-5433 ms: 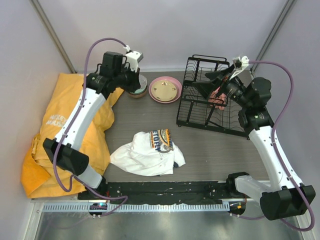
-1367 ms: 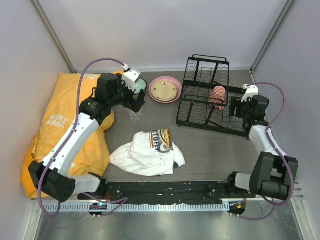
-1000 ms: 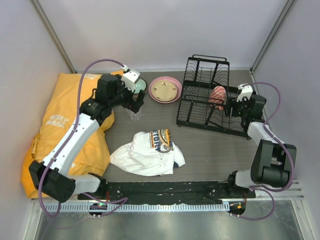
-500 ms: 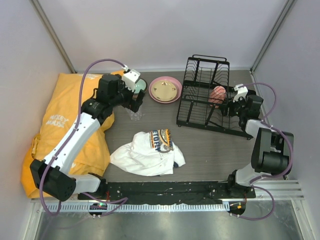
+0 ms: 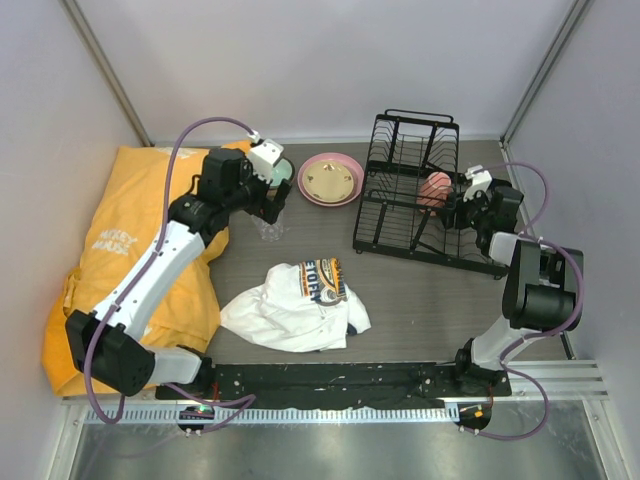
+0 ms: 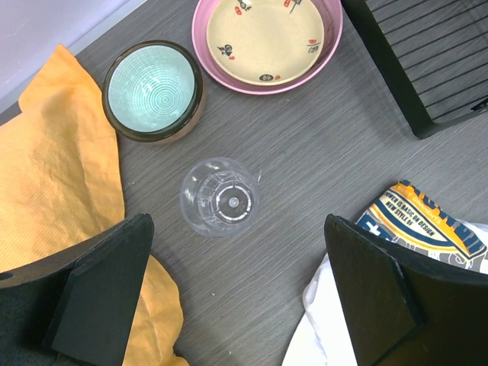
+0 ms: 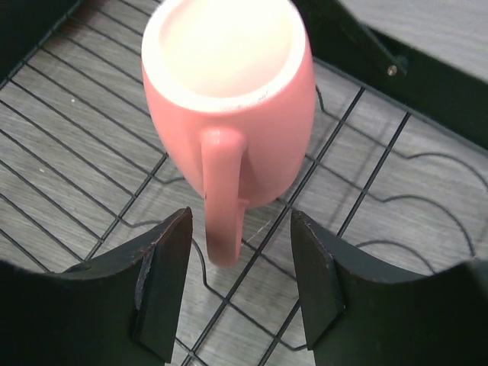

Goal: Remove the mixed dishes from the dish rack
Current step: Pick up the cup from the dish rack.

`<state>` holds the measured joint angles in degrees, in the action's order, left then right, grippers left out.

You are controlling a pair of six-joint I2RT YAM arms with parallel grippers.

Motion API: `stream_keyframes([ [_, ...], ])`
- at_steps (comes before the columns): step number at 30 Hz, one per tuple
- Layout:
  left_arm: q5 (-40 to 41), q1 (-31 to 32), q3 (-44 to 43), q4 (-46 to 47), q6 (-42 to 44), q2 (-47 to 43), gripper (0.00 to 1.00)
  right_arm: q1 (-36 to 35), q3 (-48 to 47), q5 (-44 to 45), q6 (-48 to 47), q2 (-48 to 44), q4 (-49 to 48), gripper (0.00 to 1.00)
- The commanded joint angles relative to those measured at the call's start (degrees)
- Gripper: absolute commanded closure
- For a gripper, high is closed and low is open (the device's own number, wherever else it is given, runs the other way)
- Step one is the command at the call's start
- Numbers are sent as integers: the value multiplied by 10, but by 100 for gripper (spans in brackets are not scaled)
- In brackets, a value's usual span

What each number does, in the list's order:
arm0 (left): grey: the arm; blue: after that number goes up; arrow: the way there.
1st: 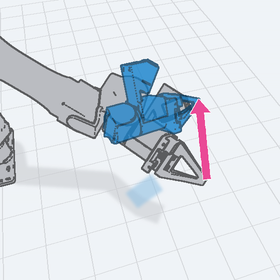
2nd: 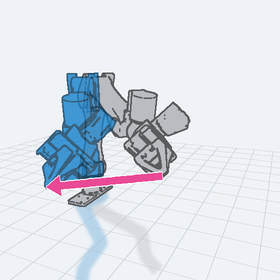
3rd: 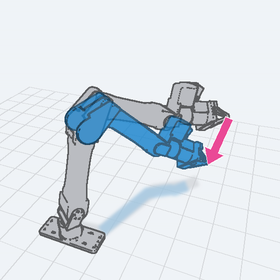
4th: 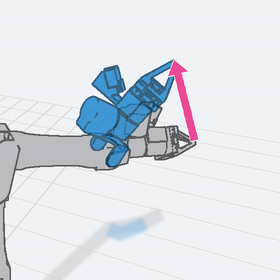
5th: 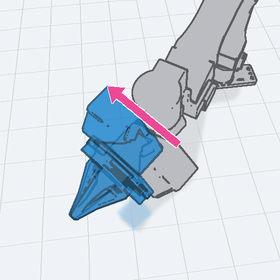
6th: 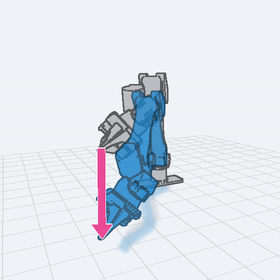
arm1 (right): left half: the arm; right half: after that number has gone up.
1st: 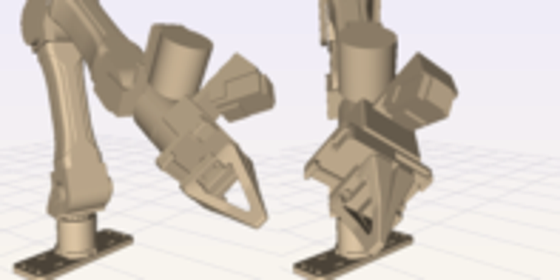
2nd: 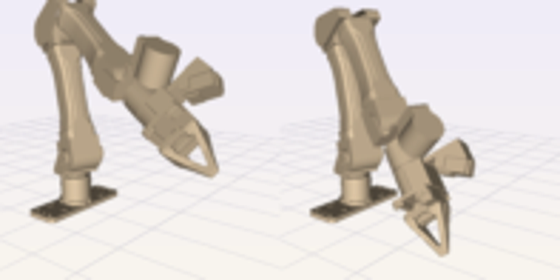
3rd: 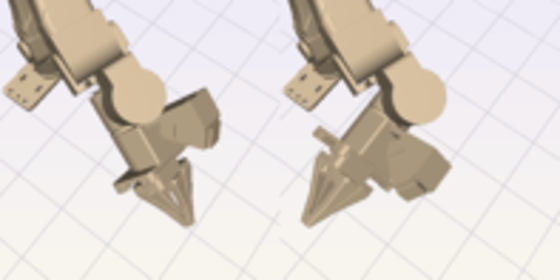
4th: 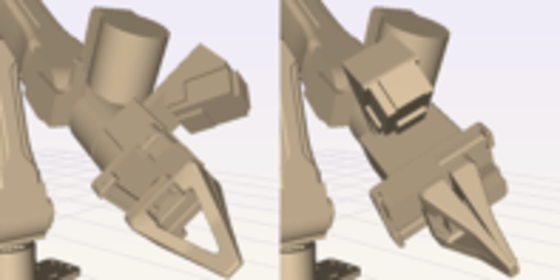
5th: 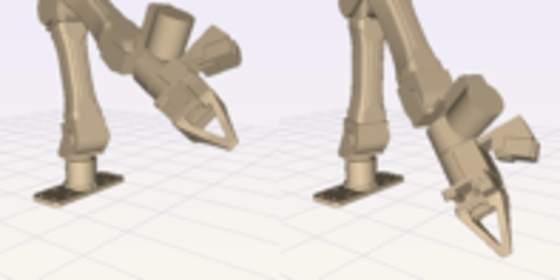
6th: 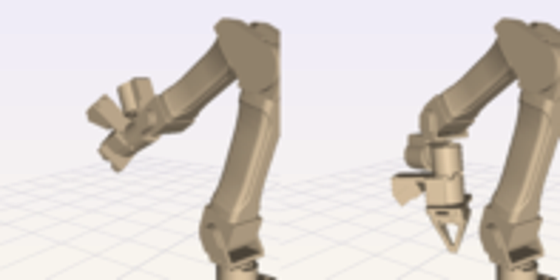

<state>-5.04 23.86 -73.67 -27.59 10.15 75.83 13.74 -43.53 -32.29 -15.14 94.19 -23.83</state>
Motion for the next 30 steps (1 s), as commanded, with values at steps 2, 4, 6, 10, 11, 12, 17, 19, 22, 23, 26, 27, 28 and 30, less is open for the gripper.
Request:
stream_keyframes([
  [2, 10, -2, -5, 31, 8, 5, 0, 3, -45, -17, -9, 9, -18, 43],
  [4, 10, -3, -8, 29, 7, 6, 0, 3, -54, -19, -12, 19, 1, 45],
  [6, 11, -3, -9, 29, 9, 6, 0, 3, -69, -19, -13, 25, 18, 47],
  [10, 12, -2, -9, 28, 10, 6, 0, 2, -82, -20, -15, 35, 34, 48],
  [11, 12, -3, -9, 28, 9, 6, 0, 2, -88, -21, -16, 35, 39, 48],
  [12, 12, -3, -9, 28, 9, 5, 1, 1, -90, -22, -18, 37, 49, 48],
  [17, 9, -3, -9, 27, 9, 6, 0, -1, -106, -23, -29, 44, 82, 48],
  [19, 9, -2, -10, 27, 9, 5, 0, -2, -110, -23, -30, 47, 87, 48],
  [22, 6, -2, -10, 26, 9, 6, 0, -5, -119, -22, -33, 53, 98, 48],
  [23, 7, -3, -10, 26, 8, 7, 0, -4, -121, -22, -33, 55, 99, 48],
  [26, 6, -3, -9, 27, 7, 8, 0, -7, -132, -19, -35, 62, 106, 48],
  [27, 6, -3, -9, 27, 8, 8, 0, -8, -133, -19, -36, 62, 110, 49],
  [28, 6, -3, -9, 28, 7, 9, 0, -8, -134, -20, -37, 64, 113, 49],
  [30, 6, -3, -9, 26, 7, 10, 0, -8, -137, -20, -38, 64, 115, 50],
])
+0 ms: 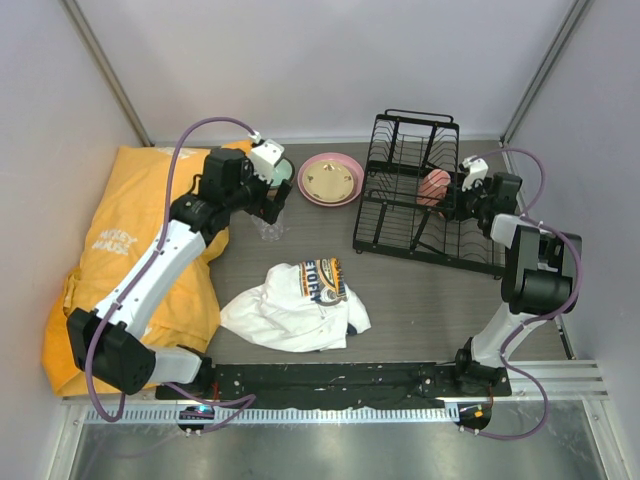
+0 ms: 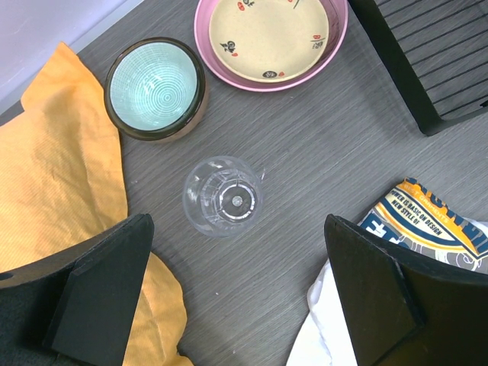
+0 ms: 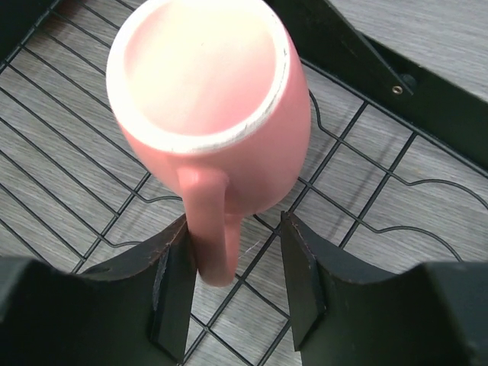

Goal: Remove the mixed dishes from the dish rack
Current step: Pick up the cup from the dish rack.

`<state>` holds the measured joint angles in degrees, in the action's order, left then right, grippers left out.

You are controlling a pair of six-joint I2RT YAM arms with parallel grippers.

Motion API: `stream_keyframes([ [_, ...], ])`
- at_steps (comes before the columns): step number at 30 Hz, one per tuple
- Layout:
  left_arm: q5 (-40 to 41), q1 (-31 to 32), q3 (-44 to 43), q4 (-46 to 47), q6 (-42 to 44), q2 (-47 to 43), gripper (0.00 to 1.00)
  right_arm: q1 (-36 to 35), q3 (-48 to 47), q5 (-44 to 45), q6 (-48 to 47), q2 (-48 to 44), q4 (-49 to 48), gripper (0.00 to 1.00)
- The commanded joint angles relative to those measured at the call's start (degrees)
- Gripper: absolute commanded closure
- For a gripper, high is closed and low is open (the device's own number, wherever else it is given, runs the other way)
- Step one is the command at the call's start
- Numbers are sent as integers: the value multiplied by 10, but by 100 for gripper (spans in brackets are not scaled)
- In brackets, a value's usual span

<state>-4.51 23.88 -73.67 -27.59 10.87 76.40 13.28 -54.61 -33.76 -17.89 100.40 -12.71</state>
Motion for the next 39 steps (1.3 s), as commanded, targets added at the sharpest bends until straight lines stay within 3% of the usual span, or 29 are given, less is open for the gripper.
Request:
stream_keyframes([
  [1, -1, -2, -9, 27, -1, 4, 0, -4, -26, -7, -13, 3, 5, 50],
  [31, -2, -2, 3, 28, -1, 1, 0, -25, -69, 21, -32, 30, 58, 56],
  [39, -4, -2, 5, 29, -2, -1, 0, -34, -68, 48, -29, 30, 54, 67],
])
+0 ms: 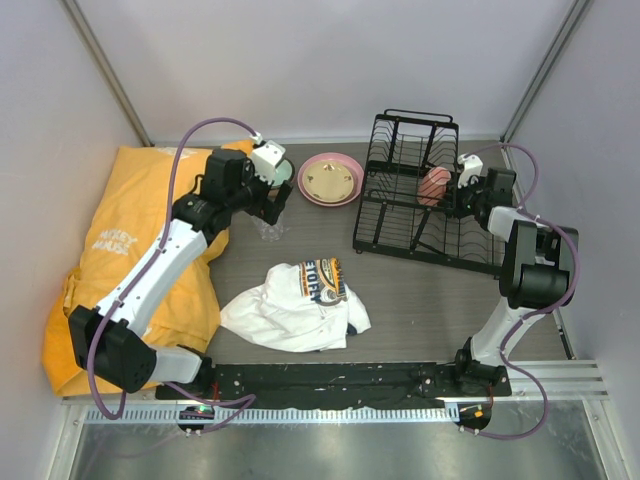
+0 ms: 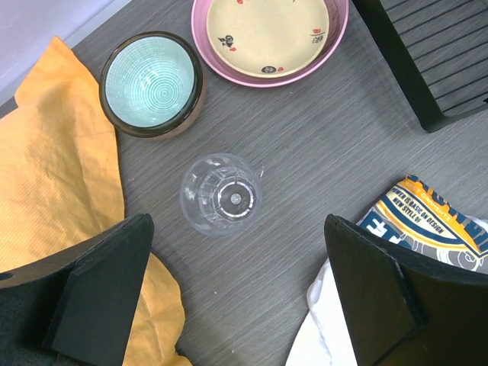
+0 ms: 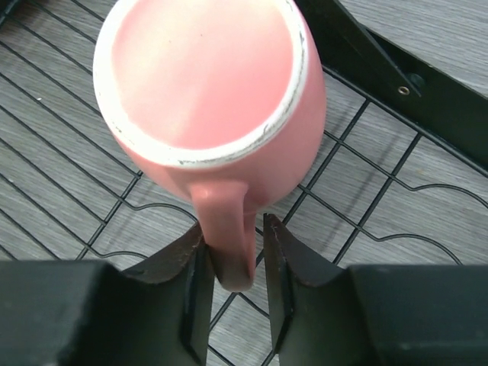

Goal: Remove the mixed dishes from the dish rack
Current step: Pick up the cup from the dish rack.

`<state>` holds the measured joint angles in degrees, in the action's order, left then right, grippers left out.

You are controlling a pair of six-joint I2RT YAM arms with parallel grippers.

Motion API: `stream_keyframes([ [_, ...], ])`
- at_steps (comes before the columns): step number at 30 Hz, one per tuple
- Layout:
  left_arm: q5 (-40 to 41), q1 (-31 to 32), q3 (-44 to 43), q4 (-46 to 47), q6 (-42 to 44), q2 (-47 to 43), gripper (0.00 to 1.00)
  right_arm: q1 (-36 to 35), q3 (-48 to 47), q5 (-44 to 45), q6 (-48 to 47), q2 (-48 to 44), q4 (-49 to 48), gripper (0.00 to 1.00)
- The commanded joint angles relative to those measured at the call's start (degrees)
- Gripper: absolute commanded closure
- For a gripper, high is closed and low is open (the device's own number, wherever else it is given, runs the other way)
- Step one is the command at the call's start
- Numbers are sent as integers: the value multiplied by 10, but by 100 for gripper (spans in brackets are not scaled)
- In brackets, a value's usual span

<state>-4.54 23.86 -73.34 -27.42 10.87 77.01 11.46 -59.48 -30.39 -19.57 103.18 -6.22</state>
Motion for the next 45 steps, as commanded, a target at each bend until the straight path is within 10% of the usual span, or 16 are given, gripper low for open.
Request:
stream_keyframes([
  [1, -5, -3, 2, 27, -3, -7, 0, -16, -20, 17, -10, 3, -11, 69],
  [17, -7, -3, -3, 25, -7, -4, 0, -14, -18, 16, -10, -29, -9, 94],
  [45, -50, -3, -52, 16, -35, -11, 0, 51, 8, 61, 47, -279, 100, 97],
])
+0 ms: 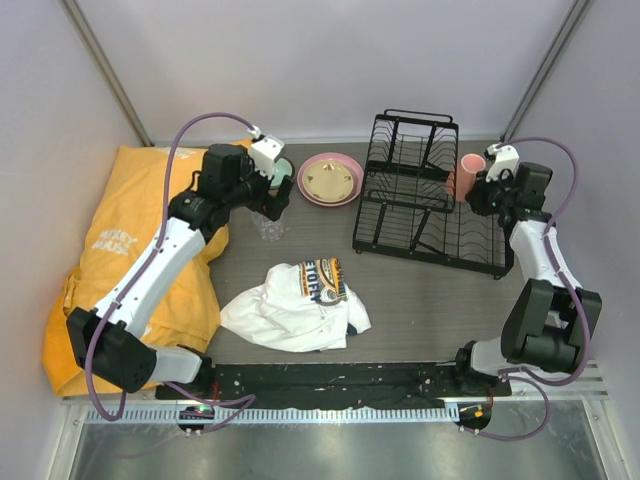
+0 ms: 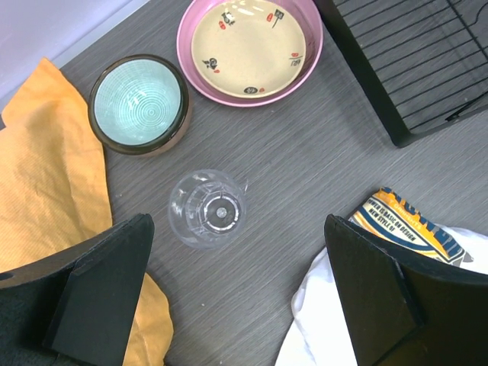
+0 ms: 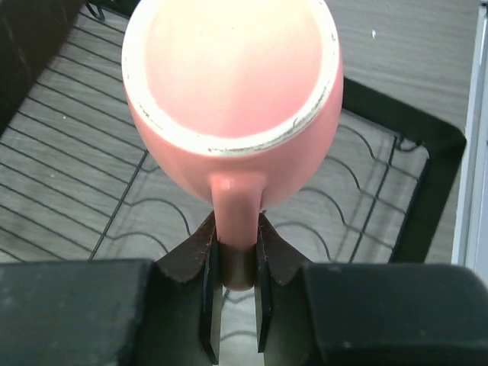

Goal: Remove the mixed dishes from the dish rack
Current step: Pick up the cup from the dish rack.

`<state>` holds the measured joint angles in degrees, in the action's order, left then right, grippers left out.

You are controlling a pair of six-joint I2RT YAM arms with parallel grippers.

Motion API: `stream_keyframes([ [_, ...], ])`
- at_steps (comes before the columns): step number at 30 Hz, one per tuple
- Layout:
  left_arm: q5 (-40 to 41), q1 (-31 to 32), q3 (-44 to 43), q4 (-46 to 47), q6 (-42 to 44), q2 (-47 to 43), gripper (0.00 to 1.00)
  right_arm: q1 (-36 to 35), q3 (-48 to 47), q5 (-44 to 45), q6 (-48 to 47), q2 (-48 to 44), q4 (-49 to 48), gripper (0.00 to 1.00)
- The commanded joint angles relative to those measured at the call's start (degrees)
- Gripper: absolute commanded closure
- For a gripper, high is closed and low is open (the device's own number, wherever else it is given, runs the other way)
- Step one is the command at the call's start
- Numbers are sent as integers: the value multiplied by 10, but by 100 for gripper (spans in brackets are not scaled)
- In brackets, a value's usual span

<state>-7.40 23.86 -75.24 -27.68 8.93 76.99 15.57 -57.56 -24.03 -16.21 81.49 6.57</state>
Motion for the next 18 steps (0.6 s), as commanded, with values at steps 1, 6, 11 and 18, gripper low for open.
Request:
stream_keyframes([
  [1, -27, -3, -36, 18, -16, -10, 0, 13, -12, -1, 20, -70, -21, 97],
  [6, -52, -3, -58, 23, -36, -7, 0, 14, -26, 5, 32, -127, 15, 97],
  [11, -83, -3, -75, 33, -61, -7, 0, 14, -55, -8, 47, -172, 63, 97],
  [18, -164, -3, -76, 87, -138, -10, 0, 14, -125, -75, 109, -221, 110, 97],
])
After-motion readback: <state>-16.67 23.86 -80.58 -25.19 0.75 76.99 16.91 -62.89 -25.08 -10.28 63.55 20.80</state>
